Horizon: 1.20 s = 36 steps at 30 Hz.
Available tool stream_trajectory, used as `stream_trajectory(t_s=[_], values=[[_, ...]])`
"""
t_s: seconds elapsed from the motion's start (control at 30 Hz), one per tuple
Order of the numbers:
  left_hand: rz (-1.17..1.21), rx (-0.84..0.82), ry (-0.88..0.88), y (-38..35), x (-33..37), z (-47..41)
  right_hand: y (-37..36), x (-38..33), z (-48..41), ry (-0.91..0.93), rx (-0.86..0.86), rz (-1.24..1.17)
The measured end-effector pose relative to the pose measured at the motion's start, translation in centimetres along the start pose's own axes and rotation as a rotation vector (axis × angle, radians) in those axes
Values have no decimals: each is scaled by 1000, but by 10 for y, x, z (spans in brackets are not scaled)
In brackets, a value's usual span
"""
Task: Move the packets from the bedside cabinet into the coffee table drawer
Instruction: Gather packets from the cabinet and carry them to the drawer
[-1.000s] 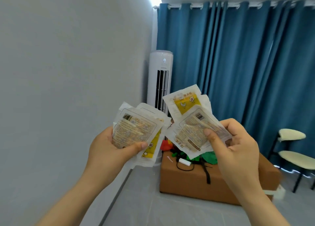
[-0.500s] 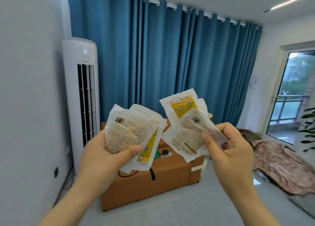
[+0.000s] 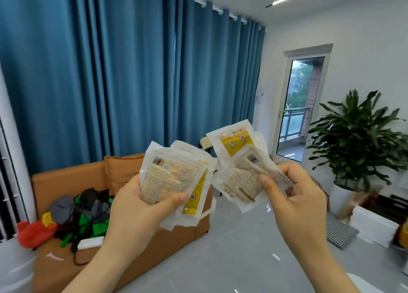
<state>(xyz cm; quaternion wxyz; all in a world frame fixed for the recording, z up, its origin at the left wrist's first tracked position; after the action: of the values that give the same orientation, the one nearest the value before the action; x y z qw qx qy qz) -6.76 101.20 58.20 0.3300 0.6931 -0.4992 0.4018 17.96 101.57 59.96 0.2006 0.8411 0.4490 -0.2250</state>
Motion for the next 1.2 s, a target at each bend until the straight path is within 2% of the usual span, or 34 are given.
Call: stream_trajectory(t_s=[0.23,0.43,0.8,1.2], values=[[72,-67,13,-80,-37,-72,2,85,-52,-56,52,68],[107,-153,44,-127,-86,-147,-27,149,-84,-85,72,140],[173,-409,119,-207,-188,-291,-84,258,-125,-232,199,356],[130,-632,350,-368,-288,-339,-56,400,-122,-481,336,510]])
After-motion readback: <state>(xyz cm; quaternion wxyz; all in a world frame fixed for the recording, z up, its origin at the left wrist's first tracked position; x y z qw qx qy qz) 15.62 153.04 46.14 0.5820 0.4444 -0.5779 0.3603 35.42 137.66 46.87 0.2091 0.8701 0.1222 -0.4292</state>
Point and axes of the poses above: each hand's wrist, its own z-axis away from the middle knuckle, its own y-axis out of the back of the hand, x = y × z, the point moved 3 cm from there along -z, towards the middle knuckle, and after that the axes turned 1 degree about x, right-handed, at the moved point
